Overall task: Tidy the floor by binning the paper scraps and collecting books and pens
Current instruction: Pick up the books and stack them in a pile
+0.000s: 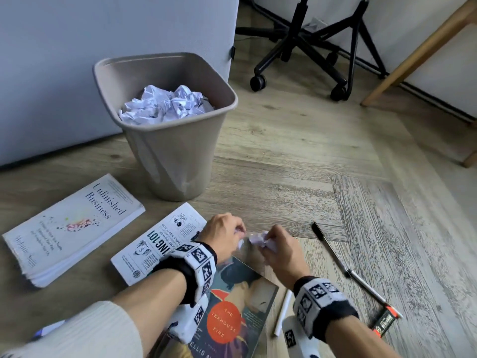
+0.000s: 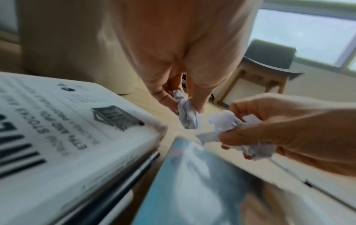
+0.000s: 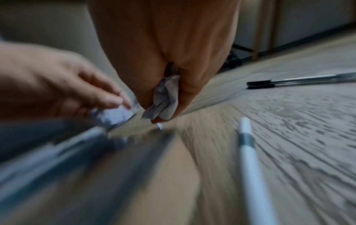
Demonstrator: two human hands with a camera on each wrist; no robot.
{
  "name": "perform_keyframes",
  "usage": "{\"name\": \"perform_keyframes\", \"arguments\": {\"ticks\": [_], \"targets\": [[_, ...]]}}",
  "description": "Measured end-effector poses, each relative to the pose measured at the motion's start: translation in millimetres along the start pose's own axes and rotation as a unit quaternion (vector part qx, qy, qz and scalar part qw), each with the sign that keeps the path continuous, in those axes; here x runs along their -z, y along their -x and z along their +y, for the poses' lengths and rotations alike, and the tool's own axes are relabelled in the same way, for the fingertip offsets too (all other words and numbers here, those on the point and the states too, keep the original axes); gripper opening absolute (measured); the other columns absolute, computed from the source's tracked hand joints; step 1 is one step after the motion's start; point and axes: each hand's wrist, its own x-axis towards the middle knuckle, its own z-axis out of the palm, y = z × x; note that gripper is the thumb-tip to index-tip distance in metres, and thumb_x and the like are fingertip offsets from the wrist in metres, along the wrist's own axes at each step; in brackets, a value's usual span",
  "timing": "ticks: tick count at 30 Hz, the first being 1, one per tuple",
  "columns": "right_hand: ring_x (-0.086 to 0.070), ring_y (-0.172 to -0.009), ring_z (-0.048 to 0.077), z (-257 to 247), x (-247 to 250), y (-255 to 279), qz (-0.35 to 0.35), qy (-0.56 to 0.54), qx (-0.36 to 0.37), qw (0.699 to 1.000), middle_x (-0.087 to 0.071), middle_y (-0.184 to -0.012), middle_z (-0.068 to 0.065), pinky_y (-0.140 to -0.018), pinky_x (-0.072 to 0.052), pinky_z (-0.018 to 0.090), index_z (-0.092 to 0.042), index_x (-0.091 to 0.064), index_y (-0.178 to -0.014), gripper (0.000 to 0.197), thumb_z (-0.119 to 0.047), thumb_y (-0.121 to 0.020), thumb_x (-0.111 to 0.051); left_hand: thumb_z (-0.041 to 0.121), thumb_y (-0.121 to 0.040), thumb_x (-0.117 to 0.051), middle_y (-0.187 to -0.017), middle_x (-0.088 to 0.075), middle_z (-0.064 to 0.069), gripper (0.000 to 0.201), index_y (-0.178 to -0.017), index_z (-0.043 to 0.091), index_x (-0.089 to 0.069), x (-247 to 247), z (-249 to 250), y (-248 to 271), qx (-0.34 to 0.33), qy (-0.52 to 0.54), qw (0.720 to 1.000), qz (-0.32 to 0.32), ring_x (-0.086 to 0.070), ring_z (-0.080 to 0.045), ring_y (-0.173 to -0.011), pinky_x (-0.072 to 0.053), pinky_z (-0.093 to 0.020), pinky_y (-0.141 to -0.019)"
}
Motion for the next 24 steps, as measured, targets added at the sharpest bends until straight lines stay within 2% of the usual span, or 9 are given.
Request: {"name": "perform_keyframes", "arguments": {"ticks": [2,4,6,9,13,16,19,22,24], "targets": [[-0.056,-0.049,-0.001,-5,16,-6,0.008,-0.079,-0.073,0.994,-0.053,-0.072,-0.002,-0.048,-0.048,0.018,-0.005,-0.046,-0.082,0.024,-0.013,-0.088,-0.068,0.021,-0.09,-0.062,-0.097,-0.068,-0.002,0.012,-0.094,0.018,-0.073,21,0,3,0.01,0.047,0.997,0.056,-0.06,-0.016,-0.088,-0.046,-0.022,-0.077],[-0.06,-0.054,0.005,-14,36,-13,0.007,-0.121,-0.106,0.987,-0.057,-0.077,0.006,-0.051,-0.055,0.023,-0.008,-0.046,-0.081,0.026,-0.018,-0.088,-0.069,0.022,-0.087,-0.067,-0.09,-0.068,0.0,0.009,-0.09,0.018,-0.074,46,1,9,-0.001,0.083,0.989,0.119,-0.06,-0.012,-0.078,-0.049,-0.024,-0.074],[-0.061,-0.059,0.01,-32,54,-20,0.02,-0.129,-0.091,0.987,-0.059,-0.082,0.014,-0.054,-0.056,0.026,-0.009,-0.047,-0.082,0.024,-0.017,-0.087,-0.069,0.022,-0.083,-0.071,-0.085,-0.068,0.004,0.005,-0.086,0.018,-0.074,75,2,20,-0.041,0.104,0.977,0.18,-0.059,-0.007,-0.074,-0.049,-0.021,-0.072],[-0.062,-0.058,0.005,-83,77,-33,0.061,-0.131,-0.034,0.989,-0.061,-0.087,0.021,-0.052,-0.053,0.021,0.001,-0.047,-0.092,0.025,-0.016,-0.09,-0.065,0.024,-0.079,-0.077,-0.082,-0.067,0.009,0.012,-0.087,0.017,-0.072,124,15,47,-0.118,0.116,0.95,0.265,-0.058,0.002,-0.071,-0.041,-0.005,-0.066],[-0.063,-0.057,0.008,-187,87,-58,0.129,-0.092,0.071,0.985,-0.063,-0.073,0.004,-0.062,-0.058,0.046,-0.011,-0.043,-0.088,0.018,-0.016,-0.089,-0.06,0.027,-0.079,-0.077,-0.079,-0.062,0.013,0.024,-0.091,0.014,-0.06,189,25,63,-0.122,0.209,0.872,0.425,-0.057,-0.001,-0.067,-0.044,-0.011,-0.066],[-0.06,-0.068,0.012,-259,71,-87,0.182,-0.071,0.108,0.975,-0.055,-0.073,-0.006,-0.07,-0.054,0.042,-0.014,-0.043,-0.085,0.017,-0.02,-0.085,-0.059,0.026,-0.082,-0.075,-0.076,-0.058,0.013,0.027,-0.089,0.014,-0.051,230,13,53,-0.08,0.21,0.825,0.518,-0.056,0.002,-0.064,-0.042,-0.01,-0.065],[-0.051,-0.101,0.025,-311,43,-116,0.204,-0.059,0.125,0.969,-0.053,-0.104,0.007,-0.092,-0.045,0.039,-0.01,-0.045,-0.1,0.026,-0.025,-0.086,-0.061,0.017,-0.084,-0.071,-0.078,-0.063,0.002,0.018,-0.083,0.013,-0.054,242,-7,48,-0.023,0.156,0.842,0.515,-0.058,-0.005,-0.065,-0.041,-0.013,-0.063],[-0.041,-0.123,0.027,-317,15,-142,0.007,-0.024,0.049,0.999,-0.041,-0.132,0.015,-0.108,-0.036,0.037,-0.008,-0.039,-0.133,0.077,-0.055,-0.079,-0.067,0.017,-0.088,-0.064,-0.089,-0.069,-0.004,0.008,-0.09,0.01,-0.062,232,-22,34,-0.019,0.101,0.914,0.393,-0.064,-0.019,-0.079,-0.048,-0.027,-0.07],[-0.045,-0.128,0.029,-313,6,-145,-0.085,0.057,0.012,0.995,-0.048,-0.137,0.013,-0.108,-0.038,0.042,-0.012,-0.043,-0.138,0.087,-0.067,-0.073,-0.062,0.026,-0.092,-0.053,-0.089,-0.068,-0.002,0.017,-0.093,0.014,-0.065,229,-27,32,-0.036,0.039,0.954,0.294,-0.064,-0.023,-0.085,-0.047,-0.03,-0.069]]}}
